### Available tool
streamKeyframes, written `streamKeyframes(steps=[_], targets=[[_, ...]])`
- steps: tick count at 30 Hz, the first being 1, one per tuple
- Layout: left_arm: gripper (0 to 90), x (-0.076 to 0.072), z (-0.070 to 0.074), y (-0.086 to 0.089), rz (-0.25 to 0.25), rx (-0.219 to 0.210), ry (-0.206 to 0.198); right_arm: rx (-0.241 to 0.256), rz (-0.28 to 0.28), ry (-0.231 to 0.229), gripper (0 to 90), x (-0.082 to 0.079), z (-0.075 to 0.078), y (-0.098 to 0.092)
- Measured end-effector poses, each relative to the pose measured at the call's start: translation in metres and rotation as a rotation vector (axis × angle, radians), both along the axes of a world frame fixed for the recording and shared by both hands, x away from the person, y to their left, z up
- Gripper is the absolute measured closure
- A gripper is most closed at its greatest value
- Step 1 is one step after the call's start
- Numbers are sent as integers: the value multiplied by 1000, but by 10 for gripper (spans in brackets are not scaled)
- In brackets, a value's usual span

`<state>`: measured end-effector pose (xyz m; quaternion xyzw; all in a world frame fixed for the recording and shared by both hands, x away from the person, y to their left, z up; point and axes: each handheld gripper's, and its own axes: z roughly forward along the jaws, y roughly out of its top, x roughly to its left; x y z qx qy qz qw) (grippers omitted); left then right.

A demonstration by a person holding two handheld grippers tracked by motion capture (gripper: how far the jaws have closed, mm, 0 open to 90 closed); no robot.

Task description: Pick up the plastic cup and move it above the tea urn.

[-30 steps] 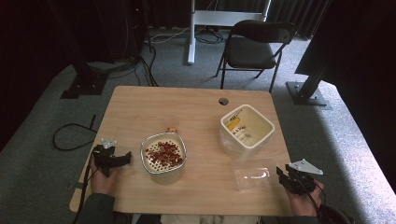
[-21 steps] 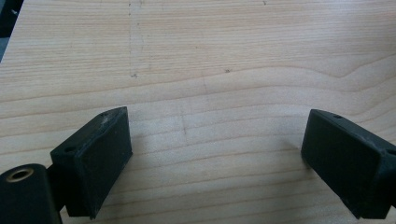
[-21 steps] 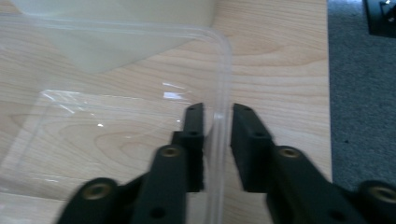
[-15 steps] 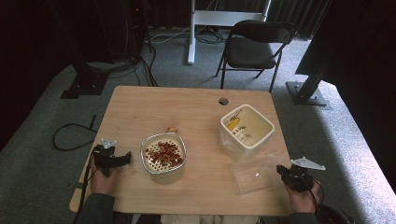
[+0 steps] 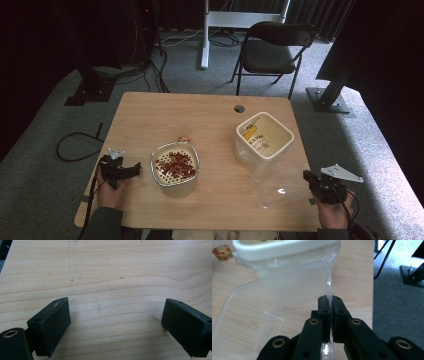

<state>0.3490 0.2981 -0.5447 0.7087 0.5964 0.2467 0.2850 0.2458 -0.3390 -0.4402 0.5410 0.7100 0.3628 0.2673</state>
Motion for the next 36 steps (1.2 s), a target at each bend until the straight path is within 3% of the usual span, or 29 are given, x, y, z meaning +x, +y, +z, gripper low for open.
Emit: streamKeyframes(steps=[17,18,26,32,34,35,36], targets=[[91,0,0,0,0,0,0,-41,-47,-71,877,-6,41,-26],[91,0,0,0,0,0,0,-48,-58,-84,877,-4,52,-33],[91,0,0,0,0,0,-1,-62,-79,-120,877,7,83,-44],[91,0,0,0,0,0,-1,-63,-50,-152,877,20,109,-37],[91,0,0,0,0,0,-1,-63,-50,-152,877,20,109,-37],[91,0,0,0,0,0,-1,-63,-44,-155,877,24,112,-34],[91,0,0,0,0,0,-1,-54,-30,-157,876,39,119,-26]])
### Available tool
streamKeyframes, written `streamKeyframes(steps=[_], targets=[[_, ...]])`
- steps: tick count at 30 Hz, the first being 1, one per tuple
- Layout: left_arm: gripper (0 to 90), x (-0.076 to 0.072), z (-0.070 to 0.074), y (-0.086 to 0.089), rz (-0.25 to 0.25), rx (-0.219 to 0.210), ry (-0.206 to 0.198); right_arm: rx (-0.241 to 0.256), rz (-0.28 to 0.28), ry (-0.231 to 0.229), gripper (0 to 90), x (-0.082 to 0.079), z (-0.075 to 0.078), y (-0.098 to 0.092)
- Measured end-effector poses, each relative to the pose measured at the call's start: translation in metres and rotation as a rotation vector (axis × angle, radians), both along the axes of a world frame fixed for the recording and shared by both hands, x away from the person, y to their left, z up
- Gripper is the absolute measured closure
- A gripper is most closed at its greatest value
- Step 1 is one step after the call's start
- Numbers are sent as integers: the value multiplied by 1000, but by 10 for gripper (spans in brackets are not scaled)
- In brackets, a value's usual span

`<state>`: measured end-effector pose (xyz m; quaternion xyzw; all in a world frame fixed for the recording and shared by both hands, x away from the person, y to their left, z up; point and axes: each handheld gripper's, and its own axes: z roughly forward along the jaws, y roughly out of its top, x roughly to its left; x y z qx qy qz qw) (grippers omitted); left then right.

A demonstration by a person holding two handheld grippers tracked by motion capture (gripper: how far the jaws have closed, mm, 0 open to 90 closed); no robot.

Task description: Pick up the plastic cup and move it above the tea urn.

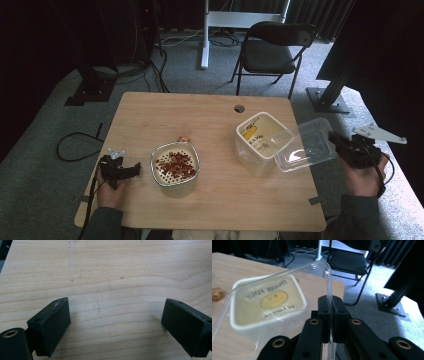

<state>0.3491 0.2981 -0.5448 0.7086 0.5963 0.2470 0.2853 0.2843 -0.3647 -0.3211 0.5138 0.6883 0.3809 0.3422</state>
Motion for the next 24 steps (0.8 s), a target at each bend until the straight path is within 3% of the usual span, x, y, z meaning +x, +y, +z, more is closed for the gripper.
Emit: streamKeyframes(steps=[5,6,11,12,18,20,21,22,24], targets=[[91,0,0,0,0,0,0,13,11,1,876,23,3,15],[91,0,0,0,0,0,0,15,14,2,876,36,3,25],[91,0,0,0,-1,0,2,1,7,10,875,54,2,37],[91,0,0,0,0,0,2,-11,4,22,875,68,0,46],[91,0,0,0,0,0,0,-36,5,96,864,95,-17,61],[91,0,0,0,1,0,-2,-12,36,116,720,99,-24,63],[91,0,0,0,1,0,-2,24,63,113,665,98,-26,62],[91,0,0,0,1,0,-2,24,63,113,665,98,-26,62],[91,0,0,0,0,0,0,96,99,90,629,92,-28,56]])
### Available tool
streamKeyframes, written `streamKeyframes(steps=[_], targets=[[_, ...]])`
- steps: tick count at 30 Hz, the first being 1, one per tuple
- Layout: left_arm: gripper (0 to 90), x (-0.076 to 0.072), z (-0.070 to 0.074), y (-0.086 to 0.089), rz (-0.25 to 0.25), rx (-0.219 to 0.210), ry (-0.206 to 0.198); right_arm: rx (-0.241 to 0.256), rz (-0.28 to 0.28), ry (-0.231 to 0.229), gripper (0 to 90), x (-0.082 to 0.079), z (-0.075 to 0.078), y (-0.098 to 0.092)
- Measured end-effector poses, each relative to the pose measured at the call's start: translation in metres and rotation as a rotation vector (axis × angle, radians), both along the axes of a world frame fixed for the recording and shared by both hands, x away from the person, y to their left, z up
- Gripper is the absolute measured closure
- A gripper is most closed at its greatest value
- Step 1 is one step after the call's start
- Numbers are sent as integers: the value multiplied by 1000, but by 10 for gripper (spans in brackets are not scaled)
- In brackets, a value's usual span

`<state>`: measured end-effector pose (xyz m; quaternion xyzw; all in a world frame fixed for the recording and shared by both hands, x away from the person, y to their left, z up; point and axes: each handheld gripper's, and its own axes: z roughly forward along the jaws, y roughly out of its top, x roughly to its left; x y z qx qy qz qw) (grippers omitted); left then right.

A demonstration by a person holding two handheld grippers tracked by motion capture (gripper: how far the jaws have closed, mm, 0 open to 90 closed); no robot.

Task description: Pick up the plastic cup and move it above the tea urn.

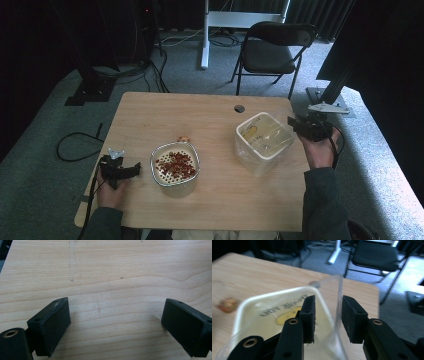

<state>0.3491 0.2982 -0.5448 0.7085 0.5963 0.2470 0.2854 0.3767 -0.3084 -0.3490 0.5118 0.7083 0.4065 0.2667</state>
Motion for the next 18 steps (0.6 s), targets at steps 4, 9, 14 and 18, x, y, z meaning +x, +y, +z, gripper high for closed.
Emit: streamKeyframes(steps=[4,9,14,18], targets=[[91,0,0,0,0,0,0,-6,-2,6,618,-2,-1,-1],[91,0,0,0,0,0,0,-89,-50,-6,838,0,-5,1],[91,0,0,0,0,0,-1,-140,-89,-65,850,3,0,3],[91,0,0,0,0,0,-1,-142,-58,-69,618,4,0,7]])
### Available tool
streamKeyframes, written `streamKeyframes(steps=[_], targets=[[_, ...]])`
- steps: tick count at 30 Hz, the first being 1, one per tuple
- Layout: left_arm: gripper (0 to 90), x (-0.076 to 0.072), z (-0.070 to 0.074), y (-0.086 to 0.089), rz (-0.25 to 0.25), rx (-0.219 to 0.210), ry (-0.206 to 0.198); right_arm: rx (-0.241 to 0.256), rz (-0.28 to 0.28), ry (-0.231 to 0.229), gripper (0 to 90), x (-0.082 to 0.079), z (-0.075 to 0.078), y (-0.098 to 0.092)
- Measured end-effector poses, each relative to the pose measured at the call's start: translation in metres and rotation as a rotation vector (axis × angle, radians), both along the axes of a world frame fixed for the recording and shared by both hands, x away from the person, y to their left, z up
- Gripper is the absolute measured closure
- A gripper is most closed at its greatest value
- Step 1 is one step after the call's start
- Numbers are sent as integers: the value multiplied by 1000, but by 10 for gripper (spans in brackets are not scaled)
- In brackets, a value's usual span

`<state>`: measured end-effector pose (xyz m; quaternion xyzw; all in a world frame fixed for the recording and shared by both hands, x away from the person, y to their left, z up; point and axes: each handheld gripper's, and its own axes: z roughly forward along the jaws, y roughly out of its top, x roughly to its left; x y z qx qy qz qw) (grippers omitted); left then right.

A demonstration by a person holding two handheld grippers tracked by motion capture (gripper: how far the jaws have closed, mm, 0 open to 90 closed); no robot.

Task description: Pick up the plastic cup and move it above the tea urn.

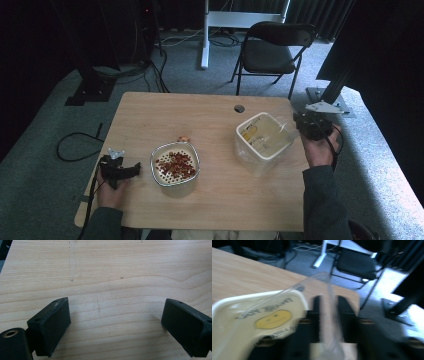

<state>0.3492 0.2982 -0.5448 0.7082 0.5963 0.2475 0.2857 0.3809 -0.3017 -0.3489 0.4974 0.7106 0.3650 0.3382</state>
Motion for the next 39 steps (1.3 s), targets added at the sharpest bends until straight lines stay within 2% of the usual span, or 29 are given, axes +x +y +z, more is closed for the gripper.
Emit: streamKeyframes(steps=[3,4,6,9,12,14,16,18,21,23,24,26,27,28,29,31,32,35,36,37,38,39], targets=[[91,0,0,0,0,0,0,27,11,-19,563,-4,0,-1],[91,0,0,0,0,0,0,47,22,-11,588,-5,0,-4],[91,0,0,0,0,-1,0,33,17,-1,645,-5,0,-5],[91,0,0,0,0,0,-1,21,9,-6,662,-4,1,-5],[91,0,0,0,0,0,-1,42,11,-25,599,-6,3,-4],[91,0,0,0,-2,2,1,62,34,-31,584,-9,4,-2],[91,0,0,0,0,-1,1,61,41,-32,576,-10,4,-1],[91,1,0,-1,-4,0,2,69,73,-41,559,-19,2,3],[91,2,0,-1,-7,3,2,27,10,-35,558,-19,1,4],[91,2,0,-1,-7,4,2,45,11,-20,561,-17,-1,3],[91,2,0,-1,-7,4,2,66,18,0,578,-13,-5,1],[91,2,0,-1,-6,4,1,65,22,29,611,-9,-11,1],[91,2,0,-1,-6,4,1,82,54,55,675,-6,-17,2],[91,2,0,-1,-6,2,1,60,77,81,737,-5,-25,7],[91,2,0,-1,-6,2,1,53,84,89,747,-5,-27,9],[91,2,0,-1,-6,2,1,43,91,87,747,-6,-30,11],[91,2,0,-1,-6,3,1,14,96,82,749,-8,-33,15],[91,2,0,-1,-6,3,1,5,100,83,761,-10,-33,14],[91,2,0,-1,-6,2,1,2,98,56,826,-14,-30,12],[91,2,0,-1,-5,2,1,2,98,56,826,-14,-30,12],[91,2,0,-1,-6,2,1,-33,78,22,854,-16,-25,13],[91,2,0,-1,-4,1,-1,-33,78,22,854,-16,-25,13]])
